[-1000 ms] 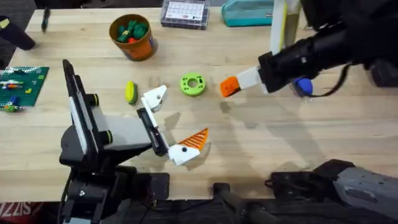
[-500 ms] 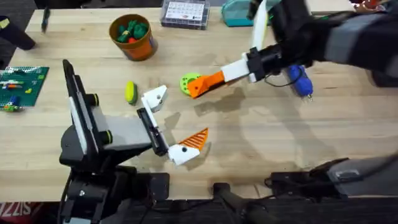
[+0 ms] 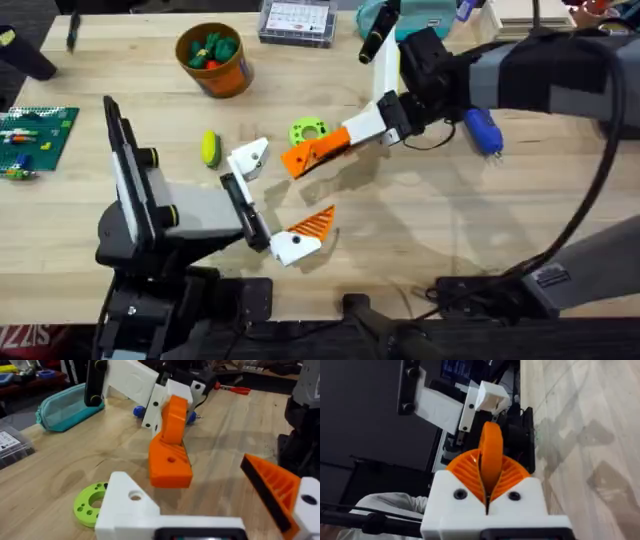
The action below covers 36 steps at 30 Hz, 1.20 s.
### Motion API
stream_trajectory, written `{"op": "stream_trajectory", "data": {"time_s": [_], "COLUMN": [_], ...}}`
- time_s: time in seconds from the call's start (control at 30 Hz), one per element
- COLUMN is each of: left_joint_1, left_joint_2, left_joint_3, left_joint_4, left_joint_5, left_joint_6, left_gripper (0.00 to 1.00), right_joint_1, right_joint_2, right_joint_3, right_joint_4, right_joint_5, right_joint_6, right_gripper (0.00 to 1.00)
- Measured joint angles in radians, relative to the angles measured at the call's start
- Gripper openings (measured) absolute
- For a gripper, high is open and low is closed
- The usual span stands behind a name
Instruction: Pick up the gripper from the table and insert it into the empty holder that is missing its gripper. Then pick up a screw, insert it into the mounting hole, and use the screwdriver to tighten it. Finally, clean up the table by picking up the vegetable and placing it into the bucket.
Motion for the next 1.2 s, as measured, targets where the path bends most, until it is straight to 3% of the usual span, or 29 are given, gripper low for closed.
{"op": "stream_trajectory", "data": {"time_s": [0.33,0.7,1.2], "left_joint_1": [0.000,0.000,0.000], "left_joint_2": [0.000,0.000,0.000], "left_joint_3": [0.000,0.000,0.000], "left_joint_4": [0.000,0.000,0.000], "left_joint_5": [0.000,0.000,0.000], "left_joint_6": [-0.003,-0.003,-0.003], "left_gripper": [0.995,0.995,0.995], "right_joint_1": [0.010,0.052,0.052], "right_joint_2": [0.000,0.000,0.000], "right_joint_3": [0.000,0.000,0.000], "right_joint_4": [0.020,0.269,0.276], "right_joint_5": [-0.008,-0.010,-0.010], "right_joint_6": [0.041,0.244,0.324], "right_gripper": [0.006,0.006,0.006]}}
